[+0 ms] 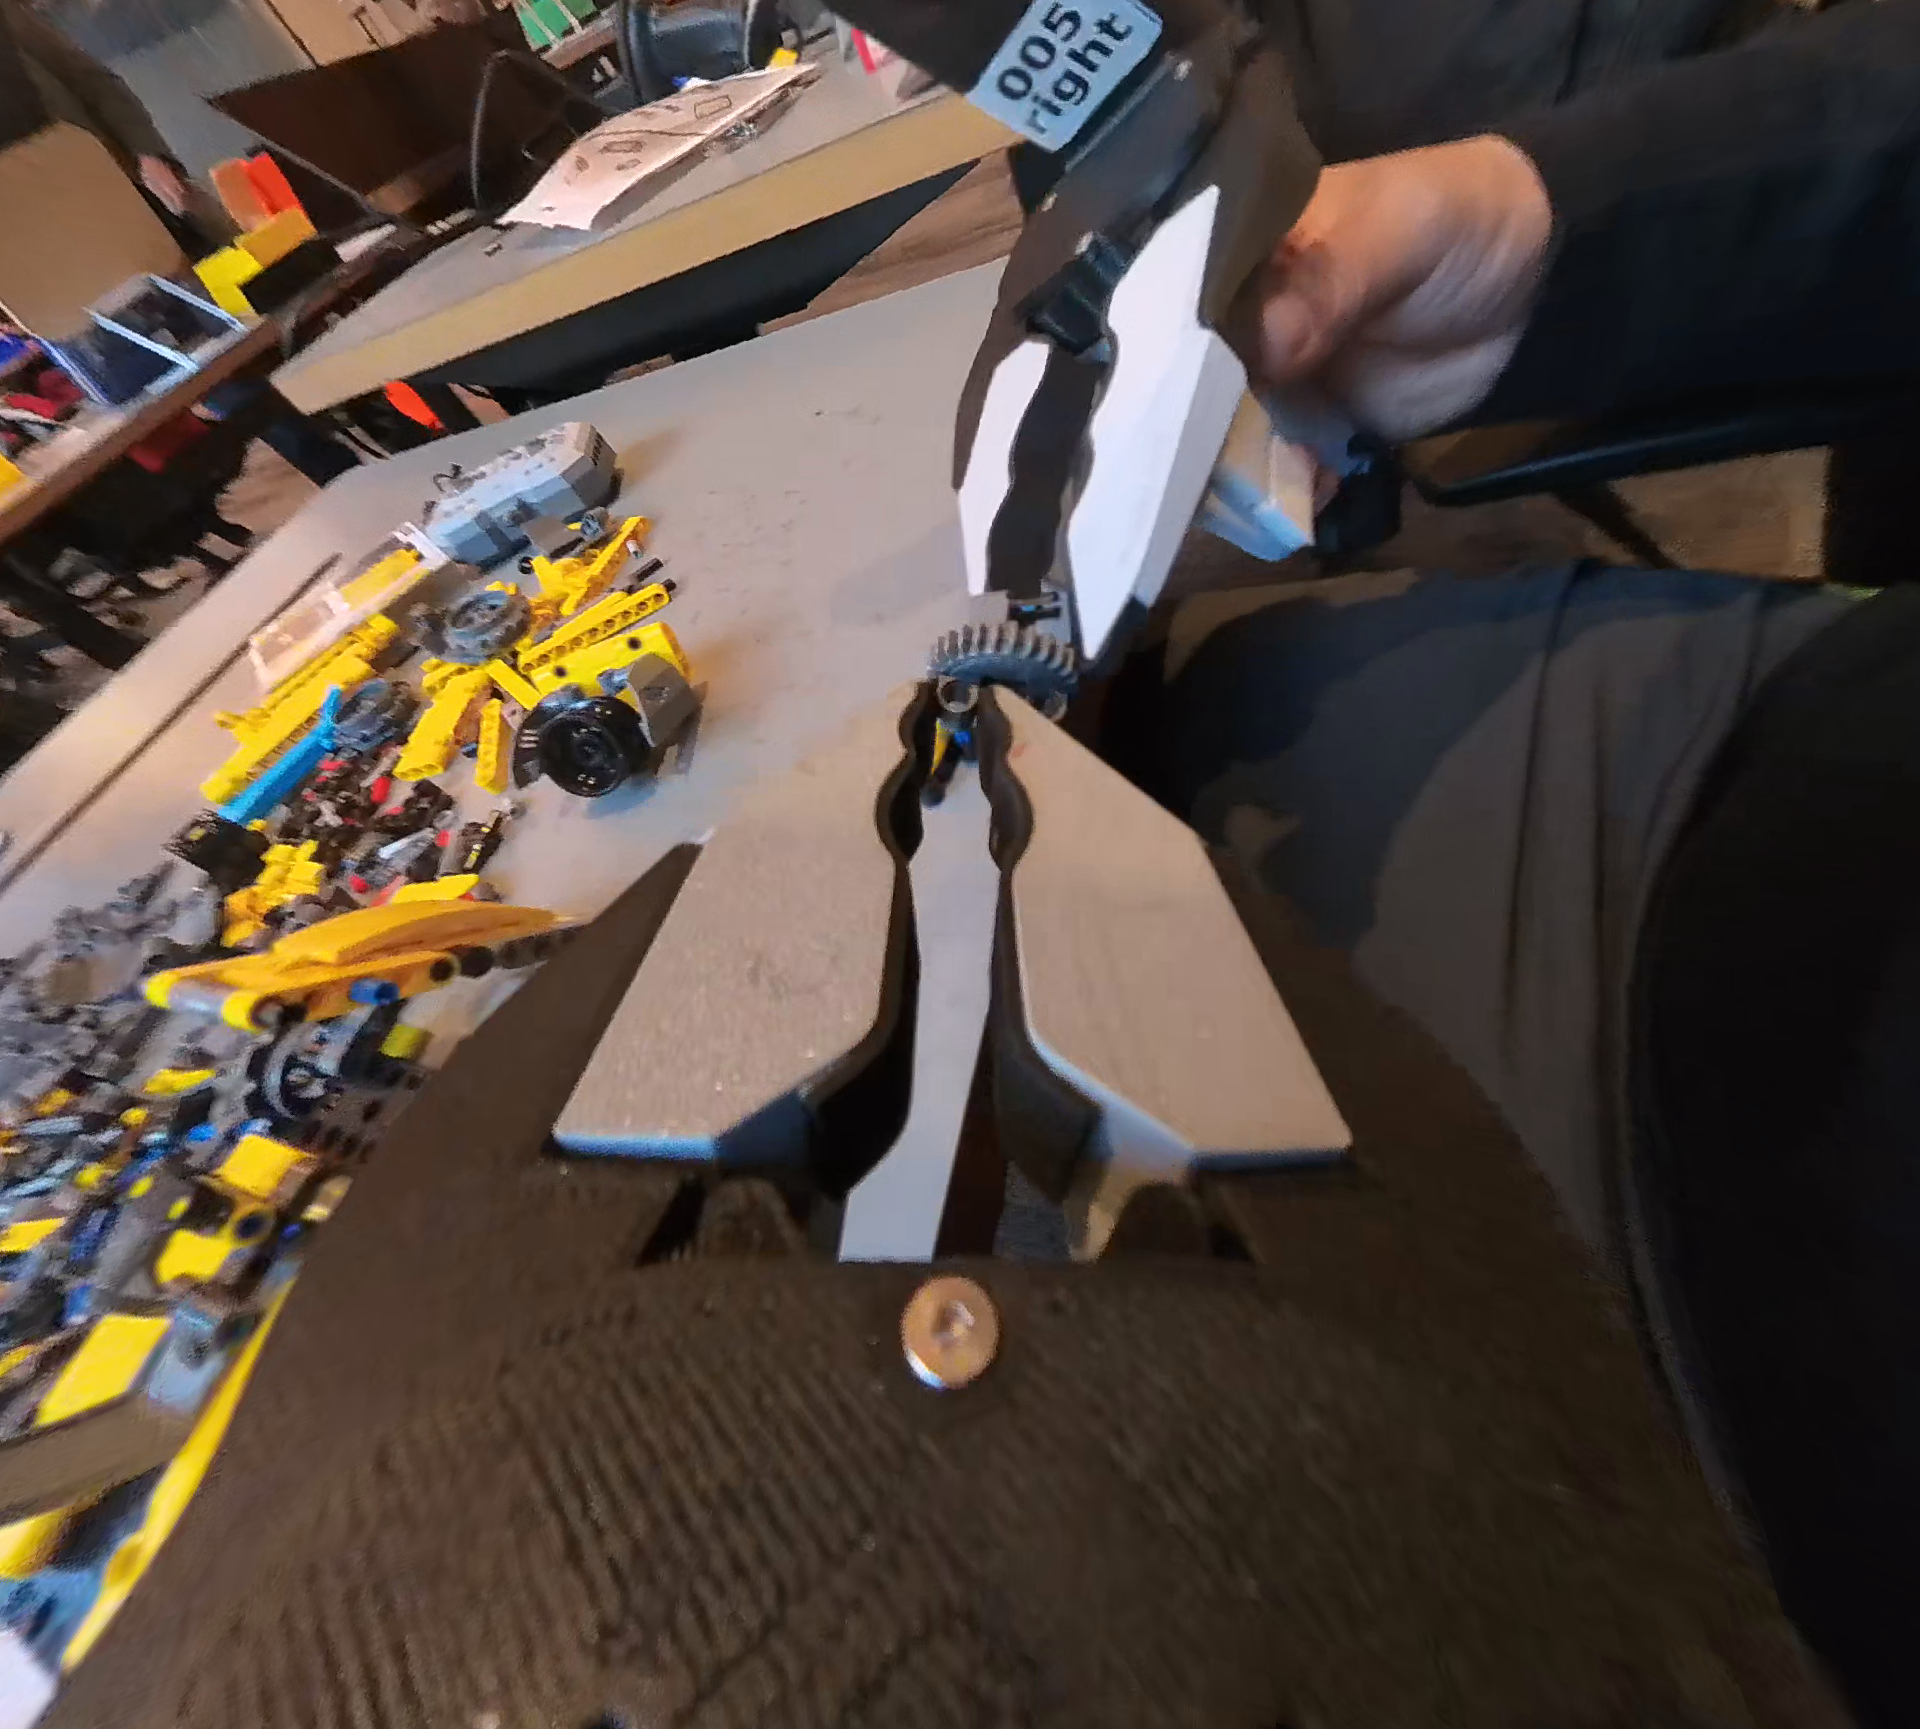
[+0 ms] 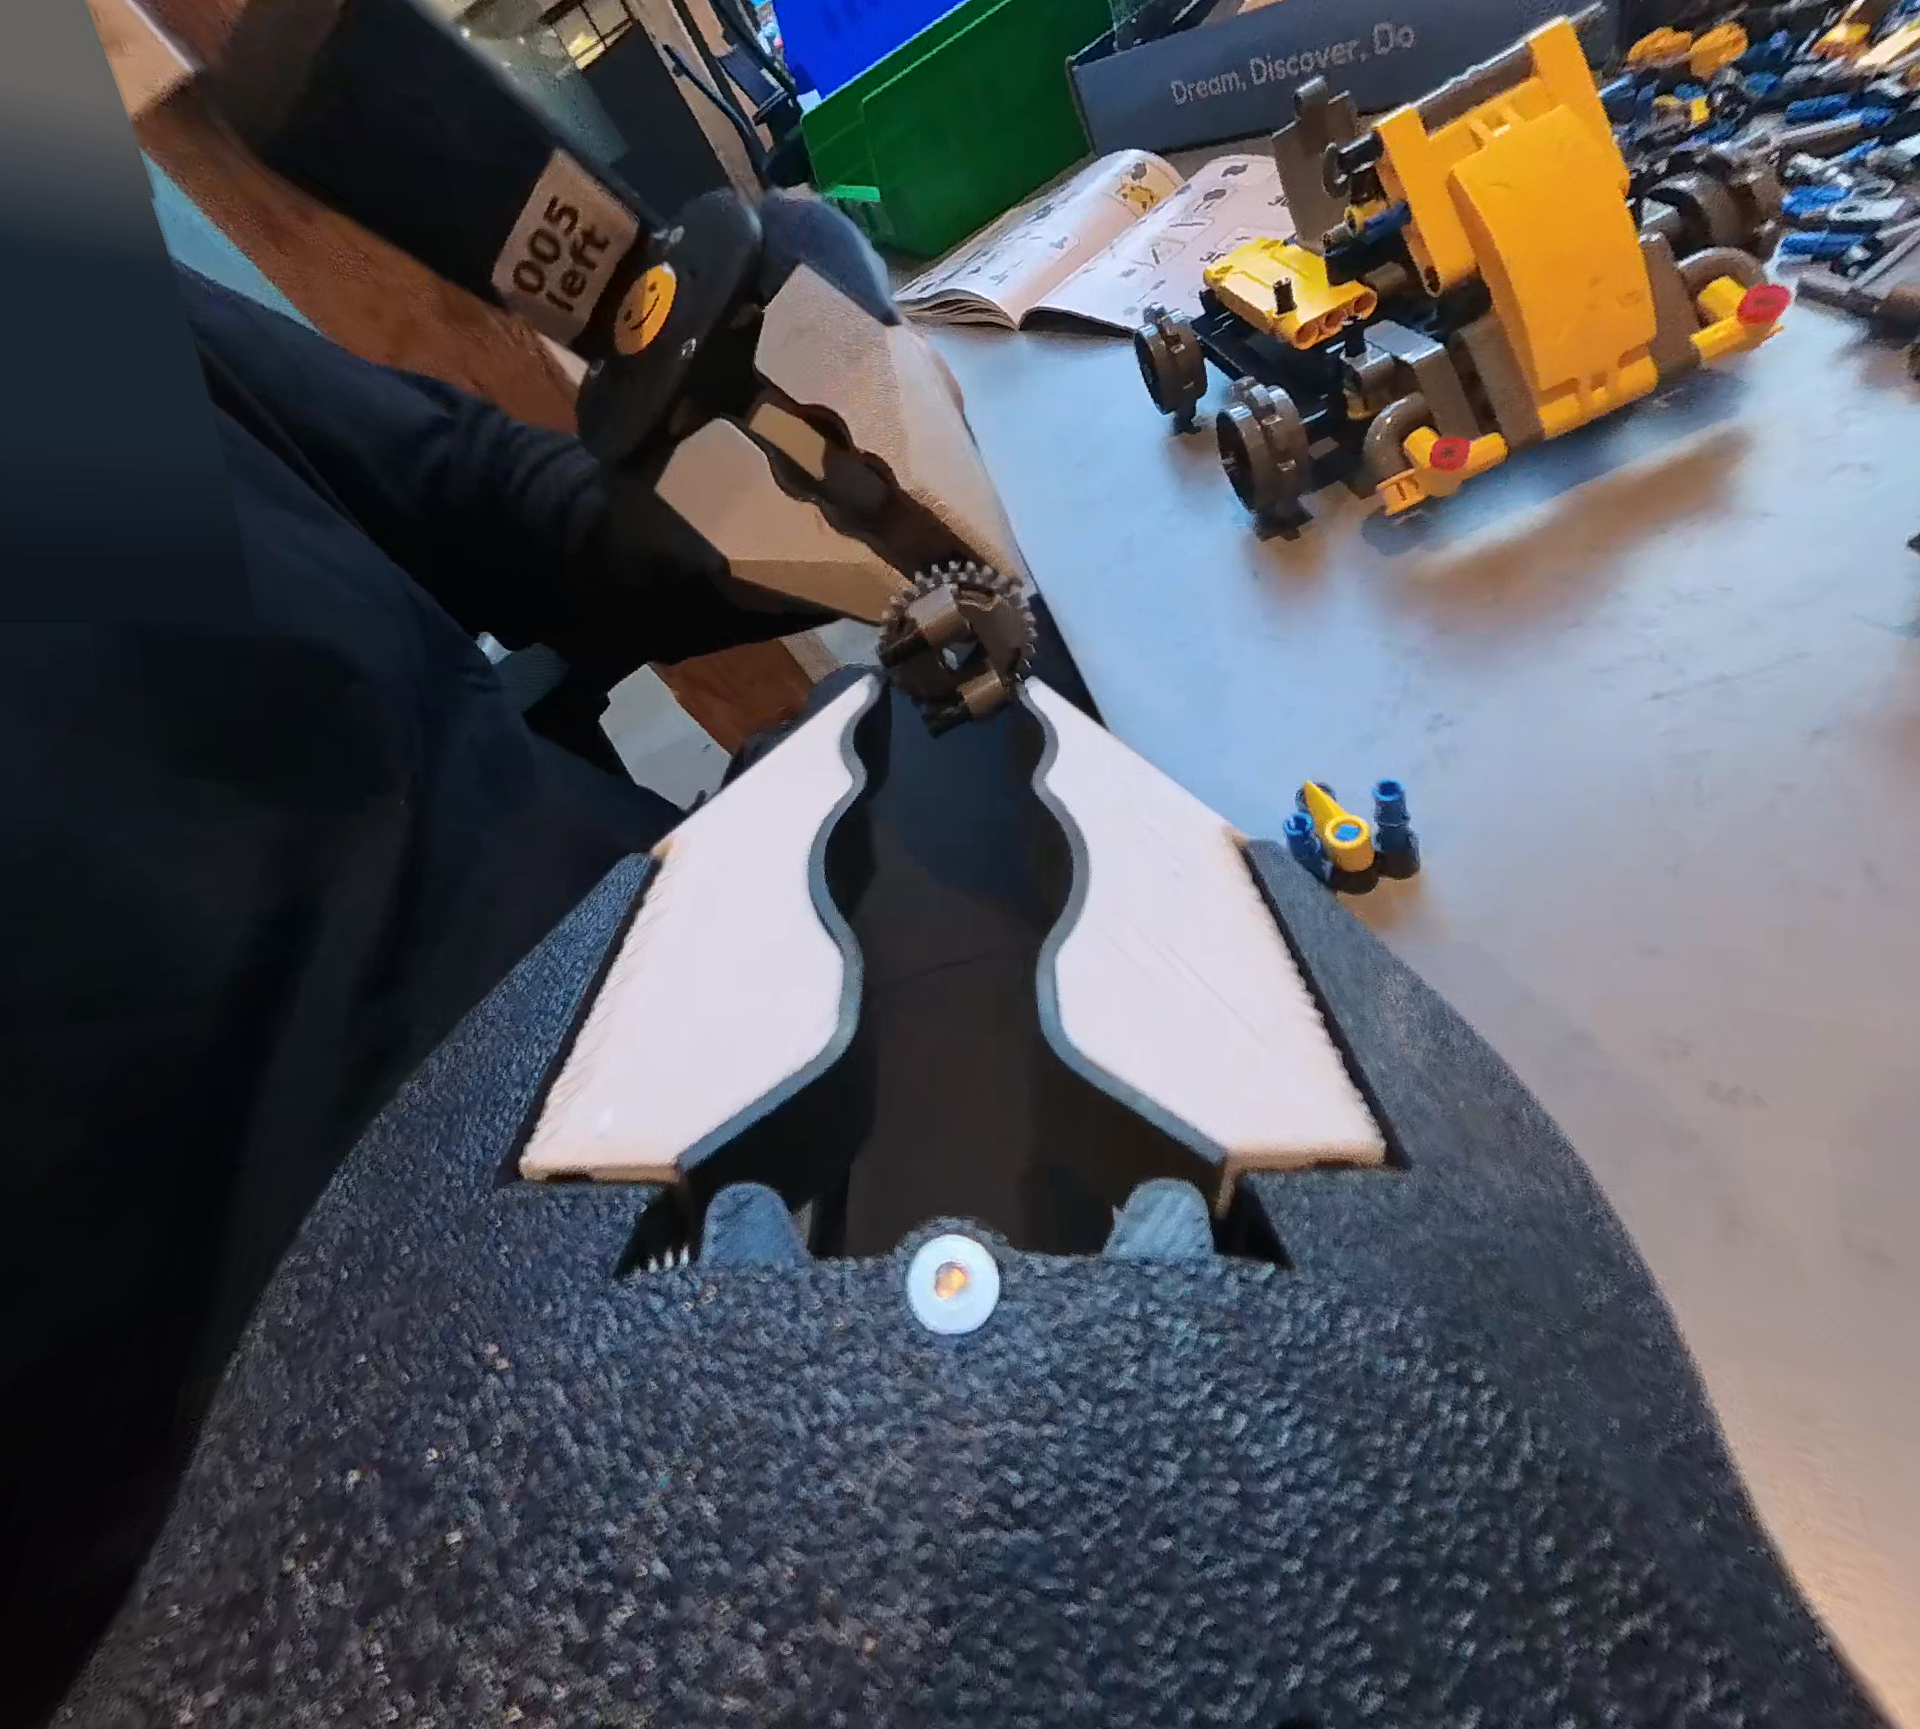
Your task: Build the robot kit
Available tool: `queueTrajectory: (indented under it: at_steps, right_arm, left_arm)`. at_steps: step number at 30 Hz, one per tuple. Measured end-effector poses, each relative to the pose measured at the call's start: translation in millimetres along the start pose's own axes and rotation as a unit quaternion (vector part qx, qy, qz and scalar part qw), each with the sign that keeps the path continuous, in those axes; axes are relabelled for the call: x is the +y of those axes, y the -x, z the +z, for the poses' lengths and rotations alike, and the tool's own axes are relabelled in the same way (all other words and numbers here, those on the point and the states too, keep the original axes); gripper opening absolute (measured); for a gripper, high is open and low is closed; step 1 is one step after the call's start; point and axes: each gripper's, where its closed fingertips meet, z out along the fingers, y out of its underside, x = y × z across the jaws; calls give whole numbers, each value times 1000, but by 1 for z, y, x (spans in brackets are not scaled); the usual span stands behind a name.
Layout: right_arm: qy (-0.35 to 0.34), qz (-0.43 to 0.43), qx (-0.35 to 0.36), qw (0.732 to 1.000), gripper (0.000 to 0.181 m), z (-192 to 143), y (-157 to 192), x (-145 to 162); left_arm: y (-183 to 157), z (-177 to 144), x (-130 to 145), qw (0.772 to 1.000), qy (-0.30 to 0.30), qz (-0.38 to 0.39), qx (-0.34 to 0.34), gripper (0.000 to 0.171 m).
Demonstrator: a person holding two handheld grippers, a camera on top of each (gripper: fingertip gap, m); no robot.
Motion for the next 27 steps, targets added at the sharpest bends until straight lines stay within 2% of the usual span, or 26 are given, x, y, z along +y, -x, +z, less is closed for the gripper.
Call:
queueTrajectory:
  at_steps: [1,7,10,13,16,20,23,27]
  right_arm:
    - [0,-9,4,1000,23,0,0,0]
    - [5,-59,23,998,19,0,-1,3]
    - [2,-30,5,1000,29,-1,1,3]
    - [-9,21,-23,999,39,-4,3,-1]
    - [-6,91,-27,995,39,-5,-4,2]
    - [-12,167,-70,983,35,-3,3,0]
    - [-9,183,-66,981,27,-3,0,2]
    - [-8,184,-63,981,25,-2,-1,3]
  left_arm:
    - [0,0,0,1000,0,-18,8,6]
    - [-2,1,1,993,-11,-100,57,6]
    - [0,1,2,994,-11,-91,53,6]
    - [0,1,4,999,3,-39,30,6]
    - [-2,1,5,999,21,34,4,6]
    - [-2,0,4,991,39,125,-35,6]
    - [-4,0,5,985,44,162,-48,6]
    - [-6,0,4,974,53,208,-66,6]
